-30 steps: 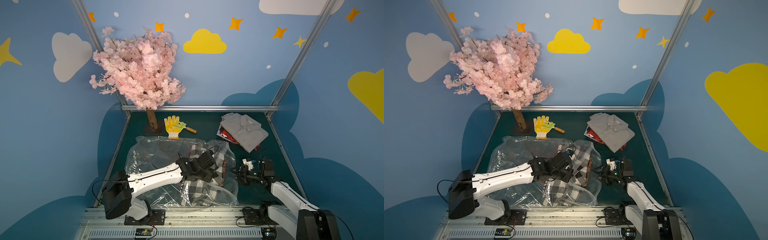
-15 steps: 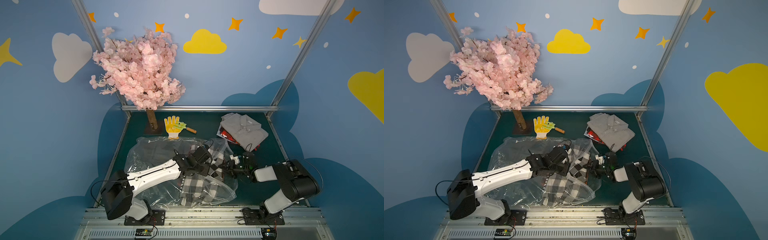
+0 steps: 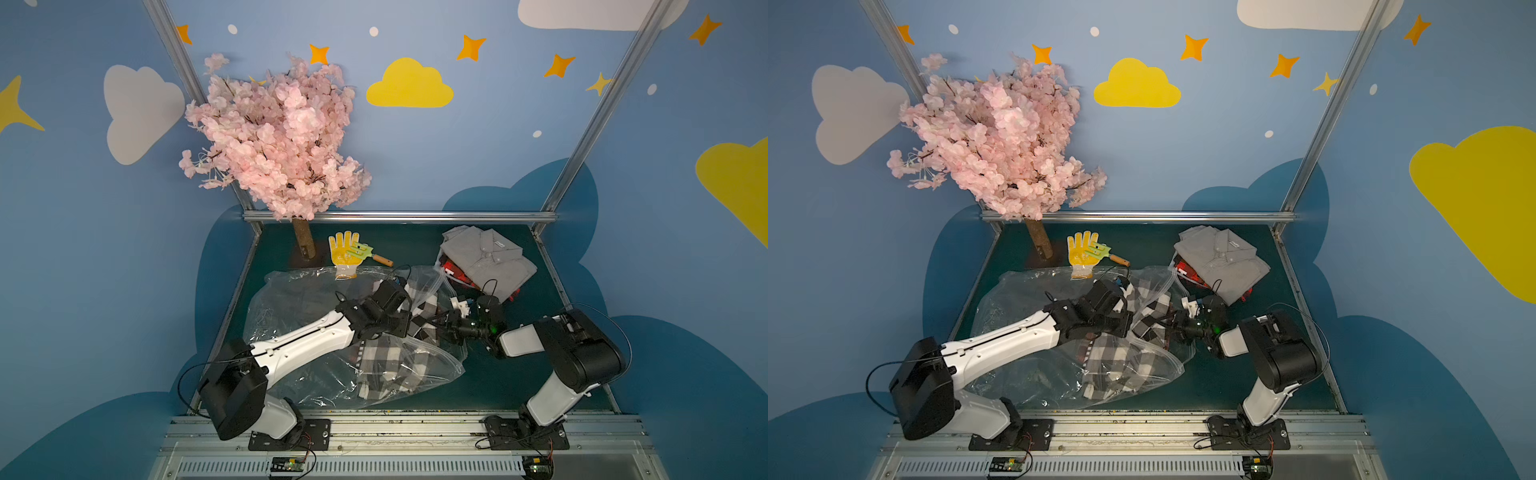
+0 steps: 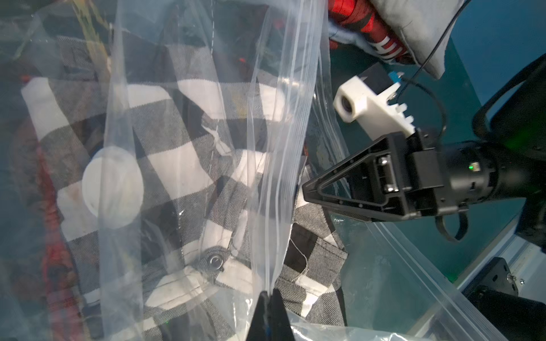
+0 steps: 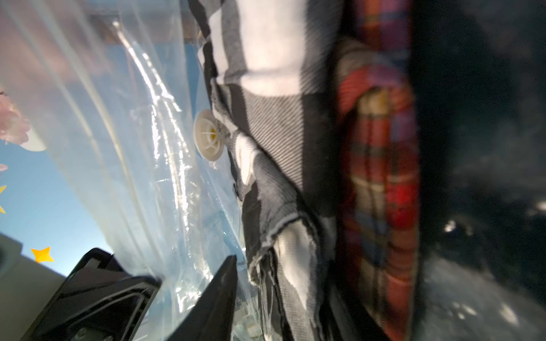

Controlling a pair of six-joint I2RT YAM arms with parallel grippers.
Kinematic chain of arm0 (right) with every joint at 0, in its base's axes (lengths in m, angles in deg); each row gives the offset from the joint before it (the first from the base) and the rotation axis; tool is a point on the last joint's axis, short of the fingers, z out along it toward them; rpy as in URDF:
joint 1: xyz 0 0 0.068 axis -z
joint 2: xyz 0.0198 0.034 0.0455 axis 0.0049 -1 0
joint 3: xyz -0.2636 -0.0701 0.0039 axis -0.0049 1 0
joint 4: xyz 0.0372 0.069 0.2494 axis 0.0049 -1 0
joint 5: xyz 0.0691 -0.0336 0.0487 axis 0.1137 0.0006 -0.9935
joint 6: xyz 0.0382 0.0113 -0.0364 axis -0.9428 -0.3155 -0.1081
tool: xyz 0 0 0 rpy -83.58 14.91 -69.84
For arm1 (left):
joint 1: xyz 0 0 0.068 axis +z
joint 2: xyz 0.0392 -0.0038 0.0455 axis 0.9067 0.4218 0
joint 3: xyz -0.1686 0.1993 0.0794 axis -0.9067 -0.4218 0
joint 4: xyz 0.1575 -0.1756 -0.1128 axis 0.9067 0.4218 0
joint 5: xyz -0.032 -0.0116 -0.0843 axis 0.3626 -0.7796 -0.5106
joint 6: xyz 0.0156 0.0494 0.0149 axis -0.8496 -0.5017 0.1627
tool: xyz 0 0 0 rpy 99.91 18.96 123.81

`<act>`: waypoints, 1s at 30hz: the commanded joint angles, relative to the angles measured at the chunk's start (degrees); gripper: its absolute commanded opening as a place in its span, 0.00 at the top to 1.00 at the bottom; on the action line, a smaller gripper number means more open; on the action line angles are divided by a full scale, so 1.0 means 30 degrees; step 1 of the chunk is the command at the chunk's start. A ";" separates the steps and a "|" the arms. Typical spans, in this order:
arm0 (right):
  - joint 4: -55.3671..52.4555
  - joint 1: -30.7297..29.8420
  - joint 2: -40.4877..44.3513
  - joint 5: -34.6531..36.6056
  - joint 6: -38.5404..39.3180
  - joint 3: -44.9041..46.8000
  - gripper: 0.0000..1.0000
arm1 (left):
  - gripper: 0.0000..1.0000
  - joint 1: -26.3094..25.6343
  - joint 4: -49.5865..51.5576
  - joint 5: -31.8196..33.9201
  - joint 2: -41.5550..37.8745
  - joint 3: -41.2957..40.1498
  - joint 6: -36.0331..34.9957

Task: Take the shirt out of the vacuum bag
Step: Take out the shirt from the vacuum bag.

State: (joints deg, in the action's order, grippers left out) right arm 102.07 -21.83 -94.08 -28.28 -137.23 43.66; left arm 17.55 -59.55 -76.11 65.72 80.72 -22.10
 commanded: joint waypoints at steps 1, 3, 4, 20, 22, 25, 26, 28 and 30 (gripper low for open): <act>-0.4602 -0.0697 0.2184 0.0288 0.1902 -0.0301 0.48 | 0.97 0.0089 -0.0442 -0.0409 -0.0786 -0.0991 -0.0120; -0.8219 -0.1033 0.3432 0.1171 0.3247 -0.0663 0.43 | 0.97 0.0073 -0.0740 -0.0563 -0.1047 -0.1542 -0.0054; -0.9704 -0.1160 0.3977 0.1562 0.3748 -0.0833 0.42 | 0.97 0.0074 -0.0964 -0.0731 -0.1186 -0.1839 -0.0053; -0.6478 -0.2594 0.4693 0.2115 0.2285 0.1344 0.33 | 0.97 0.0052 -0.2494 -0.1821 -0.1223 -0.3422 0.0446; -0.5447 -0.3092 0.4425 0.2116 0.1888 0.1190 0.34 | 0.97 0.0048 -0.2552 -0.1844 -0.1349 -0.3725 0.0521; -0.5493 -0.3766 0.4529 0.2545 0.1919 0.1051 0.34 | 0.97 0.0059 -0.2640 -0.1867 -0.1576 -0.4088 0.0629; -0.5642 -0.3873 0.4581 0.2643 0.1934 0.1029 0.33 | 0.97 0.0045 -0.2640 -0.1866 -0.1620 -0.4152 0.0647; -0.5900 -0.3990 0.4700 0.2843 0.1999 0.1054 0.34 | 0.97 0.0054 -0.2739 -0.1910 -0.1636 -0.4292 0.0725; -0.5994 -0.3998 0.4762 0.2796 0.1989 0.1052 0.34 | 0.97 0.0060 -0.2834 -0.1934 -0.1666 -0.4376 0.0747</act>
State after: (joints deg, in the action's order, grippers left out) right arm 82.35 -33.41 -80.53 -20.48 -131.03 47.42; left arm 17.55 -68.05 -80.89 62.09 68.15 -20.30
